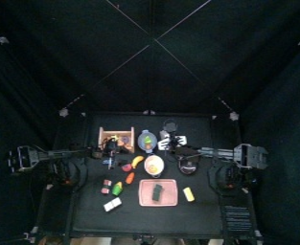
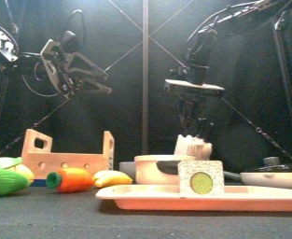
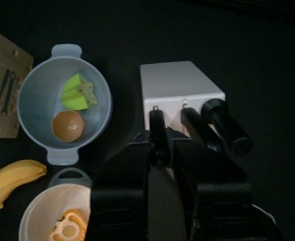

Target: Grab cleaver with other hand

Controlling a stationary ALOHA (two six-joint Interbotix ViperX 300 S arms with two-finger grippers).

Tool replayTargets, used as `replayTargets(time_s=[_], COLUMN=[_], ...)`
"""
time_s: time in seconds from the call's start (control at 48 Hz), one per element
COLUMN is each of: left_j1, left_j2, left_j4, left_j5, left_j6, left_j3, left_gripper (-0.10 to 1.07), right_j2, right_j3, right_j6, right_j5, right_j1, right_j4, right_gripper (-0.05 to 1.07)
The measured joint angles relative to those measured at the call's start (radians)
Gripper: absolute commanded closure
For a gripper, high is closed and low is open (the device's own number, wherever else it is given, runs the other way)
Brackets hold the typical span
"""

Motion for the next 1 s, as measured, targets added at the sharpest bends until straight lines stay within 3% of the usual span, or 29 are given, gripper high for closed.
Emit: replayTargets(time_s=[0.521, 1.0], left_j1=[0.002, 0.002], left_j2=[0.002, 0.000], left_j4=[0.000, -0.003], left_j5=[0.000, 0.000], left_j6=[0.000, -0.002], left_j3=[0.005, 0.008], left_gripper=[0.11, 0.11], right_j2=[0.000, -0.066], right_j3=[-0.048, -0.077], right_j6=[-0.005, -0.006], right_j5=[0.061, 0.147], right_j1=[0.018, 0.104], right_j4=[0.020, 0.008], right_gripper=[0.56, 0.57])
